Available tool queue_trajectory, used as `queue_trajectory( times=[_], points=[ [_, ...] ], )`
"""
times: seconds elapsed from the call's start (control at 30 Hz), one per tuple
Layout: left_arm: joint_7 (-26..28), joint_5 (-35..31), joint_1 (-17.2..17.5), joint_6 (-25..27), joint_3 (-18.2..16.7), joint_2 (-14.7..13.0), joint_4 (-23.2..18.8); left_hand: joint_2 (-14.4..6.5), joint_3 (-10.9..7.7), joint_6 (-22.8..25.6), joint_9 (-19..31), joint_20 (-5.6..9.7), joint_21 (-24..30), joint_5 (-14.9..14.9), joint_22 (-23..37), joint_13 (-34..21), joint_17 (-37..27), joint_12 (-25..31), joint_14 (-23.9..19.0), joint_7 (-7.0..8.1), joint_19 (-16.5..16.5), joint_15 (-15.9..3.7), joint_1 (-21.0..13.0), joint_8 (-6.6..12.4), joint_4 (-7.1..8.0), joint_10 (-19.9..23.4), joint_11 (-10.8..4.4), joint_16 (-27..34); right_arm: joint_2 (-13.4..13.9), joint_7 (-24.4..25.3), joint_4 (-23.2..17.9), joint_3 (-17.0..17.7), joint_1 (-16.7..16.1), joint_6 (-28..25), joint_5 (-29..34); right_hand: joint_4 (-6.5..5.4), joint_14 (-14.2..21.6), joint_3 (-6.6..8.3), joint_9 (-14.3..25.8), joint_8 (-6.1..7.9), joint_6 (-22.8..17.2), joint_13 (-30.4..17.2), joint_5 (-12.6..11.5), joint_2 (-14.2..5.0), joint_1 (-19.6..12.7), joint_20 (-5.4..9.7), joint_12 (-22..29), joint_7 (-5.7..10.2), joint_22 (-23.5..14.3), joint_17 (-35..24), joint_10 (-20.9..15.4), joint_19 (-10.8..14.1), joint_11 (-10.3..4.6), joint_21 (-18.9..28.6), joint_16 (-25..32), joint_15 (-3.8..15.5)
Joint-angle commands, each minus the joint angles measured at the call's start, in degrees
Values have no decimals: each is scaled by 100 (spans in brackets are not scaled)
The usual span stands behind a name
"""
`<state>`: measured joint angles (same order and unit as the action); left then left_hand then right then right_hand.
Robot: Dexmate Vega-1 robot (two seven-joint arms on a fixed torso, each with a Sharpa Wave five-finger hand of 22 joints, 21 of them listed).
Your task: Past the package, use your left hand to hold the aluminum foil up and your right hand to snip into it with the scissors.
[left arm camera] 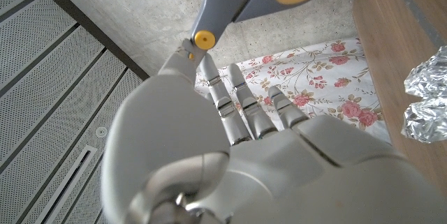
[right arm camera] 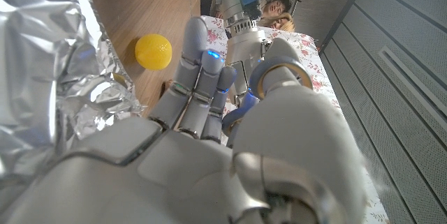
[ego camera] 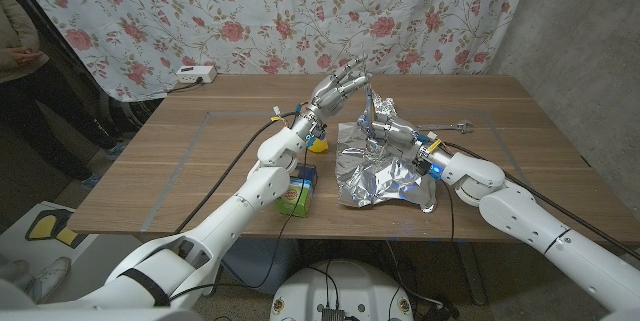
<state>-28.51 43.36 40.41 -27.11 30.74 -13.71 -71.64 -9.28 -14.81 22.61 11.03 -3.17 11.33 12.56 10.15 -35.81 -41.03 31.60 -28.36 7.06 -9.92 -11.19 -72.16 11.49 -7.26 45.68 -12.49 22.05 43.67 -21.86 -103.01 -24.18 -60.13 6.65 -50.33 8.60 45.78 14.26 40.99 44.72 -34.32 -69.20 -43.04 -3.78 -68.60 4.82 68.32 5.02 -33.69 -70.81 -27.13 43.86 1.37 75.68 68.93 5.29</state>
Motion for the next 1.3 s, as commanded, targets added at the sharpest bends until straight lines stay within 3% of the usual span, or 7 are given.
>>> queue_trajectory(
  times=[0.03, 0.3, 0.4, 0.5, 0.7, 0.93, 1.3],
  points=[
    [69, -66, -29, 82, 17, -74, -61, -44, -11, -1, 35, 4, 6, 26, 15, -2, -30, -14, -69, 26, 21, -159, 3, -11, 30, 96, -39, 45, 55, -9, -95, 111, -115, -156, -247, -4, 92, 91, 2754, 1184, 138, -39, -14, -19, 27, 530, 42, 24, 82, -12, -751, 68, -802, 134, 89, 726],
    [85, -146, 34, -37, 6, -161, -159, -43, -101, -177, 37, -148, 8, -79, 18, 80, 164, -119, 312, 47, 53, -89, 67, -64, 49, 30, -43, -318, 137, -79, -159, 162, -104, -204, -263, -20, 130, 144, 2832, 1319, 381, -64, 52, -67, 70, 623, 126, -22, 204, -24, -673, 26, -804, 350, 217, 716],
    [121, -227, 49, -118, 7, -195, -192, 34, -92, -442, 34, -227, 23, -193, 21, 267, 378, -414, 457, 136, 59, -42, 385, -83, 179, -305, -26, -606, 151, -84, -175, 180, -114, -216, -281, -16, 101, 172, 2782, 1363, 393, -37, 91, -76, 89, 633, 138, -19, 261, -23, -665, -23, -813, 455, 268, 715],
    [36, -233, 38, -177, 25, -207, -164, 349, 201, -849, 15, -317, 23, -220, 30, 614, 632, -1102, 723, 82, 100, 27, 1211, -75, 459, -990, 11, -892, 173, -85, -193, 189, -125, -204, -252, -4, 76, 217, 2751, 1415, 384, 45, 125, -80, 107, 637, 99, -37, 367, -20, -697, -56, -813, 578, 325, 716],
    [-232, -181, -3, -318, 53, -203, -16, 821, 612, -1397, -3, -419, 23, -198, 46, 924, 1037, -1758, 1379, 84, 184, 274, 1967, -98, 623, -1791, 243, -1151, 224, -78, -243, 208, -134, -244, -246, 4, 42, 275, 2706, 1452, 386, 32, 149, -73, 128, 648, 112, -56, 491, -16, -702, -90, -798, 715, 378, 714],
    [-596, 33, -13, -421, 8, -189, 101, 1191, 1051, -1934, -23, -667, -23, -104, 56, 1245, 1538, -2091, 2291, 74, 493, 859, 2660, -106, 814, -2834, 925, -1228, 266, -64, -266, 240, -176, -306, -310, 6, 18, 323, 2707, 1497, 402, 22, 171, -65, 155, 656, 119, -55, 574, -13, -696, -134, -789, 841, 417, 712],
    [-367, 40, 221, -471, -298, -603, -430, 1284, 1208, -1999, -32, -767, -29, -63, 59, 1355, 1718, -2046, 2532, 127, 628, 1011, 2912, -88, 908, -2946, 842, -1200, 404, 13, -439, 461, -353, -398, -561, 8, -13, 386, 2683, 1532, 414, 109, 204, -67, 186, 666, 53, -72, 725, -6, -698, -176, -792, 962, 446, 712]
  ],
)
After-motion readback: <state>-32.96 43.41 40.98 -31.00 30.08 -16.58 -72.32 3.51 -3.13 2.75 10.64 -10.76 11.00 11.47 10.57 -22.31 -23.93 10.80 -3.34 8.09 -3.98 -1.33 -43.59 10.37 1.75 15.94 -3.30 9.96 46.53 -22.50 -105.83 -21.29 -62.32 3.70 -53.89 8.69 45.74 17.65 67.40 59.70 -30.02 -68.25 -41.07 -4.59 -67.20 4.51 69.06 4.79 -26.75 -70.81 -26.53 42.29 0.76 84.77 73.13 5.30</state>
